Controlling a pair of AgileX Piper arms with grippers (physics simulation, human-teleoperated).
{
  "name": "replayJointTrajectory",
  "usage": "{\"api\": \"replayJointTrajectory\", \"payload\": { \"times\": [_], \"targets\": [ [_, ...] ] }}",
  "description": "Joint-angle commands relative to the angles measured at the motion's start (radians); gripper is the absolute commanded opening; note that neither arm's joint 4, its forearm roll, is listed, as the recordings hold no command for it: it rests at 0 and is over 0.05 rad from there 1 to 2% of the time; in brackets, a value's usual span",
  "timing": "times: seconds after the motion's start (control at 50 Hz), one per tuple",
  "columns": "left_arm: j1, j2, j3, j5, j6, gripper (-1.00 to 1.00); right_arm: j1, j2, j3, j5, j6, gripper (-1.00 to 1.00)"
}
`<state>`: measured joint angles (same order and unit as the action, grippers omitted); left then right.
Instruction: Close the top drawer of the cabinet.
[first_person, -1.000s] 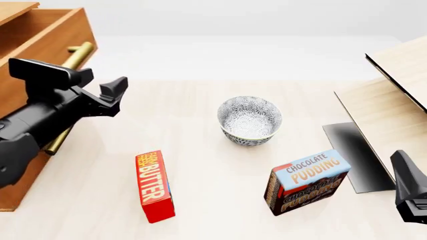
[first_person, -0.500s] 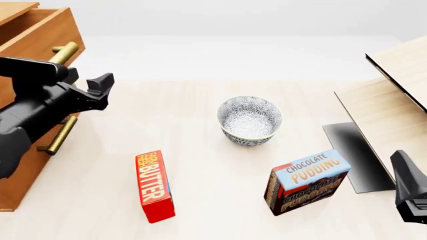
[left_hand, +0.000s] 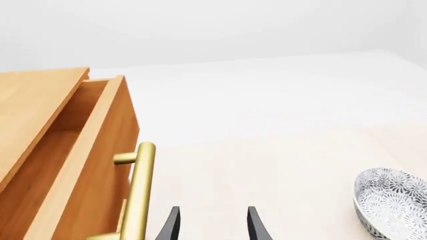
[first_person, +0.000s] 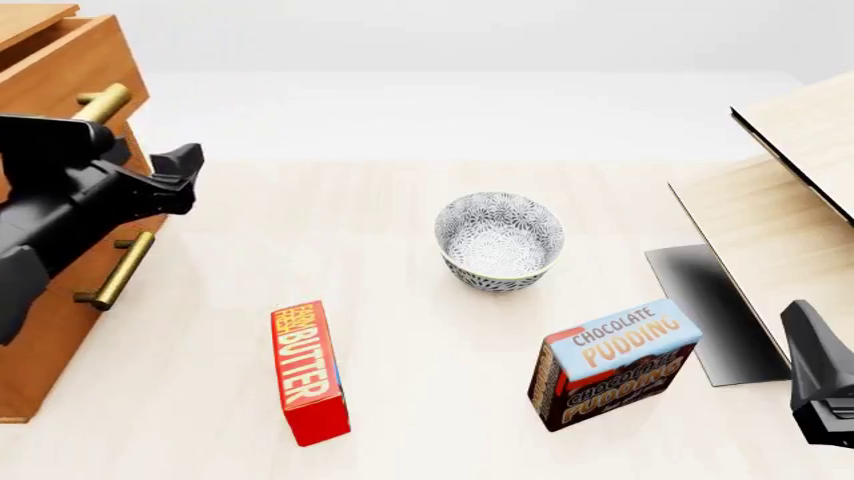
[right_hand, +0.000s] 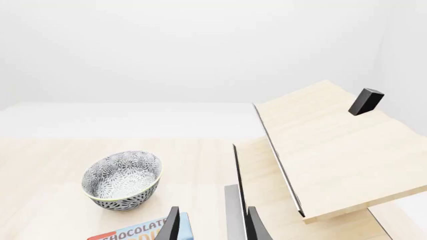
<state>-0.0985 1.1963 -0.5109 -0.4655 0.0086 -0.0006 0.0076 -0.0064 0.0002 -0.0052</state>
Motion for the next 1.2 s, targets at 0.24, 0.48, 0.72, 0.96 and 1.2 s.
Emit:
{"api": "replayJointTrajectory", "payload": {
  "times": [0.24, 0.48, 0.72, 0.96, 1.2],
  "targets": [
    [0.064, -0.018, -0.01, 0.027, -0.011, 1.0, 0.0, 0.0, 0.0, 0.0, 0.0, 1.0],
    [0.102, -0.015, -0.032, 0.043, -0.022, 1.0, 0.0, 0.0, 0.0, 0.0, 0.0, 1.0],
    [0.123, -0.011, -0.041, 0.048, -0.028, 1.0, 0.0, 0.0, 0.0, 0.0, 0.0, 1.0],
    [0.151, 0.007, -0.055, 0.048, -0.035, 1.0, 0.0, 0.0, 0.0, 0.0, 0.0, 1.0],
    [0.18, 0.02, -0.069, 0.05, -0.041, 1.0, 0.0, 0.0, 0.0, 0.0, 0.0, 1.0]
  ]
}}
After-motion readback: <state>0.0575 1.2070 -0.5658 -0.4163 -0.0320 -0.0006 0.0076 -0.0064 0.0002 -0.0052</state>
